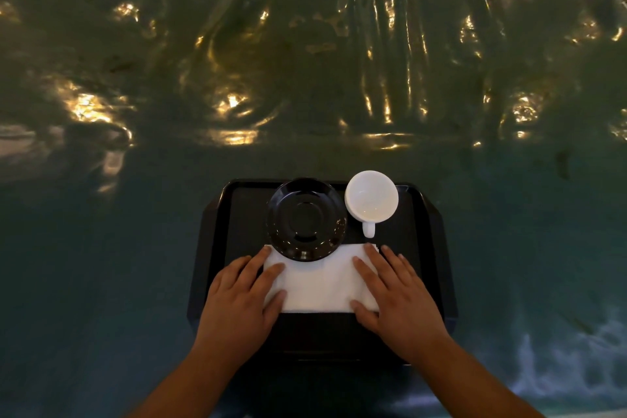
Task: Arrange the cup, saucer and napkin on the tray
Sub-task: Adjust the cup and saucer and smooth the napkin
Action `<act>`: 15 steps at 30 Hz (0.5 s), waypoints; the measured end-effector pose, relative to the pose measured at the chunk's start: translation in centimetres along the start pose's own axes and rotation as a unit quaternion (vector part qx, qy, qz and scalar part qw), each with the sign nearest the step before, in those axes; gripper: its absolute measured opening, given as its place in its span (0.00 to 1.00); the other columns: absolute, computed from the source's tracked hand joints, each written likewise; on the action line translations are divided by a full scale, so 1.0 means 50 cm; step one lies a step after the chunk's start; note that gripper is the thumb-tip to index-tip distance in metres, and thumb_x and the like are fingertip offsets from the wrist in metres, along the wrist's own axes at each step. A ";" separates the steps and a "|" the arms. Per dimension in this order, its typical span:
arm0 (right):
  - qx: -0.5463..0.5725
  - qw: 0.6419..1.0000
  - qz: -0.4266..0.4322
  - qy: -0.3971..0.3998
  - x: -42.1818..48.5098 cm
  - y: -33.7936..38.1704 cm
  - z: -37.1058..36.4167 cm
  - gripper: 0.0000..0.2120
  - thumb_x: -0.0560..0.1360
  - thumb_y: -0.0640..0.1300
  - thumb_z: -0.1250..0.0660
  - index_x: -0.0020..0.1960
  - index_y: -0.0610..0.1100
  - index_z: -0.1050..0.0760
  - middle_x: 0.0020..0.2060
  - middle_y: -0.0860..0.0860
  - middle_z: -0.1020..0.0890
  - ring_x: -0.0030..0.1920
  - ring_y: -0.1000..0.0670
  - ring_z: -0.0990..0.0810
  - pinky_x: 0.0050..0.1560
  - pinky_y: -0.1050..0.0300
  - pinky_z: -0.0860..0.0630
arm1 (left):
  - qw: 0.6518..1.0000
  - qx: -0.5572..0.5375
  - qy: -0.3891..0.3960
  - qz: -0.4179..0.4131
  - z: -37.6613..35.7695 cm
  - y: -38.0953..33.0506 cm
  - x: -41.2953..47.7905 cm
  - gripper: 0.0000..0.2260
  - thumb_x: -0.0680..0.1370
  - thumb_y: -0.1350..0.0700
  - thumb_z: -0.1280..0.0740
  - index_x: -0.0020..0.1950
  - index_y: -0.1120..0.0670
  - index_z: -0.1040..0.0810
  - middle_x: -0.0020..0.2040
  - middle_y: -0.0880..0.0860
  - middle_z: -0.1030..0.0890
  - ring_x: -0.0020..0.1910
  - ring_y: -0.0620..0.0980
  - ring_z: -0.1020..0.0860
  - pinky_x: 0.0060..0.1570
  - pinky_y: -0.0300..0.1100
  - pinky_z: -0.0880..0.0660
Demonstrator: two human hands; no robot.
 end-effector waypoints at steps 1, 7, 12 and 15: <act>-0.002 1.000 0.001 -0.003 0.001 -0.001 0.001 0.33 0.81 0.64 0.42 0.80 0.47 0.35 0.81 0.46 0.39 0.80 0.42 0.43 0.78 0.38 0.42 | 1.000 0.002 -0.001 0.001 0.000 0.000 0.000 0.22 0.80 0.39 0.40 0.71 0.45 0.25 0.78 0.50 0.31 0.70 0.56 0.30 0.67 0.55 0.32; -0.004 1.000 0.001 -0.015 0.004 -0.010 0.001 0.33 0.80 0.65 0.42 0.80 0.48 0.36 0.81 0.48 0.39 0.80 0.43 0.42 0.78 0.39 0.43 | 1.000 0.004 -0.006 -0.001 -0.002 0.001 0.006 0.22 0.80 0.37 0.41 0.71 0.44 0.26 0.77 0.50 0.30 0.70 0.56 0.31 0.66 0.55 0.33; -0.002 1.000 -0.003 -0.015 0.003 -0.009 -0.003 0.33 0.80 0.65 0.42 0.80 0.48 0.36 0.81 0.48 0.38 0.80 0.42 0.42 0.78 0.38 0.43 | 1.000 0.001 -0.012 -0.010 0.000 0.000 0.007 0.22 0.80 0.38 0.39 0.71 0.44 0.26 0.77 0.50 0.30 0.70 0.56 0.31 0.67 0.55 0.33; -0.004 1.000 -0.003 -0.015 0.004 -0.009 0.000 0.33 0.80 0.65 0.42 0.79 0.48 0.35 0.81 0.48 0.37 0.80 0.42 0.41 0.77 0.38 0.42 | 1.000 0.004 -0.012 -0.013 0.006 -0.003 0.009 0.22 0.79 0.38 0.39 0.70 0.44 0.25 0.76 0.50 0.29 0.69 0.56 0.30 0.66 0.56 0.33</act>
Point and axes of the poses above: each hand's wrist, its own x-axis towards the middle knuckle, its own z-axis out of the back of the hand, y = z × x, the point moved 10 cm from there along x, towards the middle knuckle
